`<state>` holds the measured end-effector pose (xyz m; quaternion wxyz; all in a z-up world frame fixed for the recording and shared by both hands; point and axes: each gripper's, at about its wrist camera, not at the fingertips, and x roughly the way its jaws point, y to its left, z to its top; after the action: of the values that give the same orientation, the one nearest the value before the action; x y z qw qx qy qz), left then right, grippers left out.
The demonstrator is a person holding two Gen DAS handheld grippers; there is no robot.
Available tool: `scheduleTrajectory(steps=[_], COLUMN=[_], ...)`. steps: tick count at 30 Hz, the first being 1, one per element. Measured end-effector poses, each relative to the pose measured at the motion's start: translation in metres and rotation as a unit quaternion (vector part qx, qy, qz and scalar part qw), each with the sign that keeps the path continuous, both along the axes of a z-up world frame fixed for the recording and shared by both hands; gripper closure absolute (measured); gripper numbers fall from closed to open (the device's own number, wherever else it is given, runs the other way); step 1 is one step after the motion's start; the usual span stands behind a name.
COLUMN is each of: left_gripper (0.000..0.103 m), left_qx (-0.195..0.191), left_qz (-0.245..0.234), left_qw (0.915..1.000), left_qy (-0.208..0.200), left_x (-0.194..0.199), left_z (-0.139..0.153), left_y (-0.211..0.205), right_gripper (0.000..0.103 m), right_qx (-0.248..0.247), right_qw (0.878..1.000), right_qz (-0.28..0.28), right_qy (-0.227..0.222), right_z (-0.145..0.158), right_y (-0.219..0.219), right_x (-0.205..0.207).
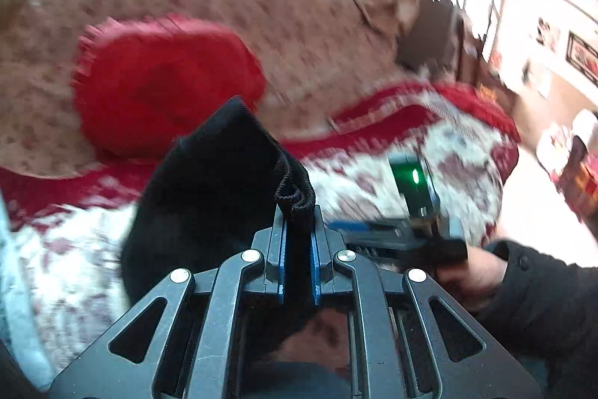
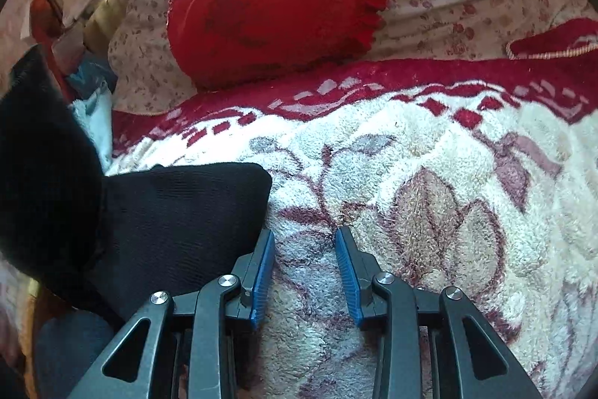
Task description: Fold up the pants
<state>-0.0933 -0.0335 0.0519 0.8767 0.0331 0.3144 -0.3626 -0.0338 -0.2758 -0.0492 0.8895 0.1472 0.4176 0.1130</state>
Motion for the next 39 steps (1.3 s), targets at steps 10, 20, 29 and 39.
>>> scheduleTrajectory(steps=[10, 20, 29, 39], left_gripper=[0.094, 0.084, 0.084, 0.089], left_qx=[0.095, 0.066, -0.036, -0.061], left_qz=[-0.032, -0.091, 0.036, 0.029], left_qw=[0.9888, 0.9827, 0.9938, 0.9725], left_qy=[0.111, 0.147, 0.099, 0.223], left_x=[0.029, 0.018, -0.007, 0.027], left_z=[-0.04, -0.039, -0.013, -0.086], left_y=[-0.058, -0.055, 0.088, 0.106], right_gripper=[0.07, 0.07, 0.07, 0.07], right_qx=[0.062, 0.073, 0.017, -0.098], right_qw=[0.998, 0.997, 0.991, 0.969], right_qz=[-0.016, -0.02, 0.037, 0.217], right_qy=[0.01, 0.011, -0.125, -0.066], right_z=[-0.003, -0.005, 0.059, 0.038], right_y=[-0.012, -0.016, -0.008, 0.079], right_x=[0.001, 0.002, -0.032, -0.035])
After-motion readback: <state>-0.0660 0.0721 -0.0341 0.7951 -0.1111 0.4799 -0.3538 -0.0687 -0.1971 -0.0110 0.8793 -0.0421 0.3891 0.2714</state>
